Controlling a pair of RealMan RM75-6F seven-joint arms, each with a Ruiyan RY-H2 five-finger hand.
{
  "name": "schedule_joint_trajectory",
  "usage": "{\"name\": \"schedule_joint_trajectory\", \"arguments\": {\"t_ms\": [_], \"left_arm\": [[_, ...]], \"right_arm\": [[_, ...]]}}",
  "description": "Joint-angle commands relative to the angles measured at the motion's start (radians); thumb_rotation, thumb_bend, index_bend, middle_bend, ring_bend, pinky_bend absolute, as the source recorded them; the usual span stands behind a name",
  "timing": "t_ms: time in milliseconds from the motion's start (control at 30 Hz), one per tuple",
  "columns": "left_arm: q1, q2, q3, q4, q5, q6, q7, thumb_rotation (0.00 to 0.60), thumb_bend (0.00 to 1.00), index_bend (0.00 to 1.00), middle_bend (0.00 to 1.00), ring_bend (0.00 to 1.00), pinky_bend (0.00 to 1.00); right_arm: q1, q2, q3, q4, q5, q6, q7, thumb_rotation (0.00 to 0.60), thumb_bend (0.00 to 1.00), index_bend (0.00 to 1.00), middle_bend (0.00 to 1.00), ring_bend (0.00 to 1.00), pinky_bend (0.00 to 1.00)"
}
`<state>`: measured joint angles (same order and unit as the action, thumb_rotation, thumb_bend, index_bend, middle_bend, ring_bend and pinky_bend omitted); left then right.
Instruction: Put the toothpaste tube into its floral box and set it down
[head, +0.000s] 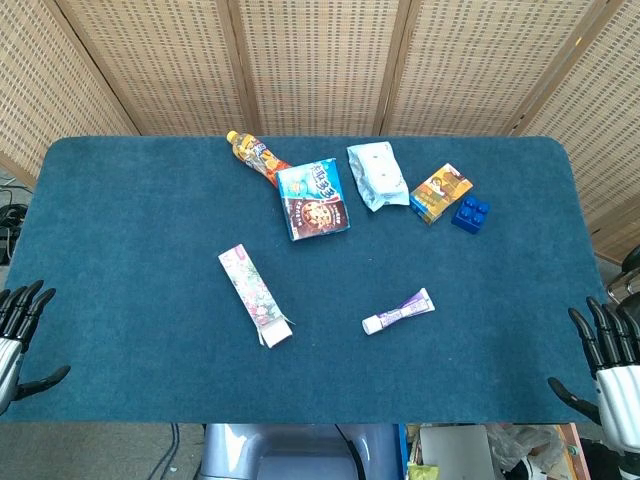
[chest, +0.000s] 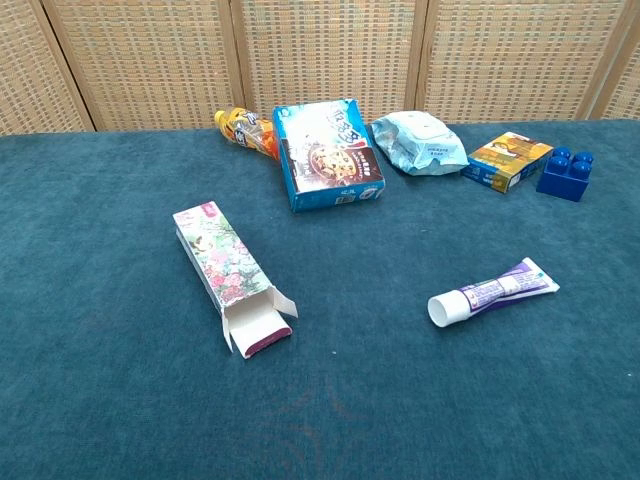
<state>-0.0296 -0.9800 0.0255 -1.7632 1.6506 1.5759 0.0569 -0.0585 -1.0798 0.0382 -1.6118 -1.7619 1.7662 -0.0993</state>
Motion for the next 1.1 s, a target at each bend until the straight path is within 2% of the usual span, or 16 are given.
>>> {"name": "schedule_joint_trajectory", "arguments": {"t_ms": [33,233,367,467,500,633,733,800,1100], "left_arm": [[-0.001,0.001,-0.001,0.000,-0.003,-0.003,-0.001,0.600,0.12,0.00,0.00,0.00,0.00],[-0.004,-0.003,-0.007,0.001,-0.009,-0.007,0.002,0.600,0.12,0.00,0.00,0.00,0.00],[-0.019,-0.012,-0.019,0.006,-0.028,-0.029,0.009,0.600,0.12,0.00,0.00,0.00,0.00],[-0.028,-0.019,-0.030,0.009,-0.043,-0.041,0.011,0.600,0.12,0.00,0.00,0.00,0.00],[-0.034,-0.025,-0.038,0.013,-0.061,-0.048,0.012,0.600,0.12,0.00,0.00,0.00,0.00],[-0.040,-0.031,-0.048,0.015,-0.085,-0.062,0.019,0.600,0.12,0.00,0.00,0.00,0.00],[-0.048,-0.035,-0.062,0.011,-0.123,-0.078,0.024,0.600,0.12,0.00,0.00,0.00,0.00],[-0.053,-0.035,-0.069,0.008,-0.140,-0.087,0.026,0.600,0.12,0.00,0.00,0.00,0.00],[-0.068,-0.042,-0.088,0.010,-0.202,-0.119,0.046,0.600,0.12,0.00,0.00,0.00,0.00]], "right_arm": [[0.002,0.001,-0.004,0.001,0.009,-0.016,0.003,0.600,0.00,0.00,0.00,0.00,0.00],[0.032,0.006,-0.014,-0.003,0.005,-0.074,0.029,0.600,0.00,0.00,0.00,0.00,0.00],[0.139,0.030,-0.016,0.026,-0.020,-0.229,0.098,0.600,0.00,0.01,0.00,0.00,0.00],[0.222,0.031,-0.008,0.076,-0.045,-0.317,0.173,0.600,0.00,0.06,0.03,0.00,0.00],[0.298,0.015,-0.001,0.126,-0.061,-0.401,0.238,0.600,0.00,0.08,0.04,0.00,0.00],[0.383,-0.026,0.000,0.216,-0.079,-0.480,0.315,0.600,0.00,0.10,0.09,0.00,0.00],[0.472,-0.101,-0.008,0.303,-0.094,-0.576,0.363,0.600,0.00,0.13,0.12,0.02,0.00],[0.505,-0.139,-0.013,0.345,-0.100,-0.603,0.374,0.600,0.00,0.16,0.15,0.04,0.01],[0.620,-0.271,-0.053,0.485,-0.126,-0.692,0.366,0.600,0.00,0.19,0.19,0.09,0.08]]}}
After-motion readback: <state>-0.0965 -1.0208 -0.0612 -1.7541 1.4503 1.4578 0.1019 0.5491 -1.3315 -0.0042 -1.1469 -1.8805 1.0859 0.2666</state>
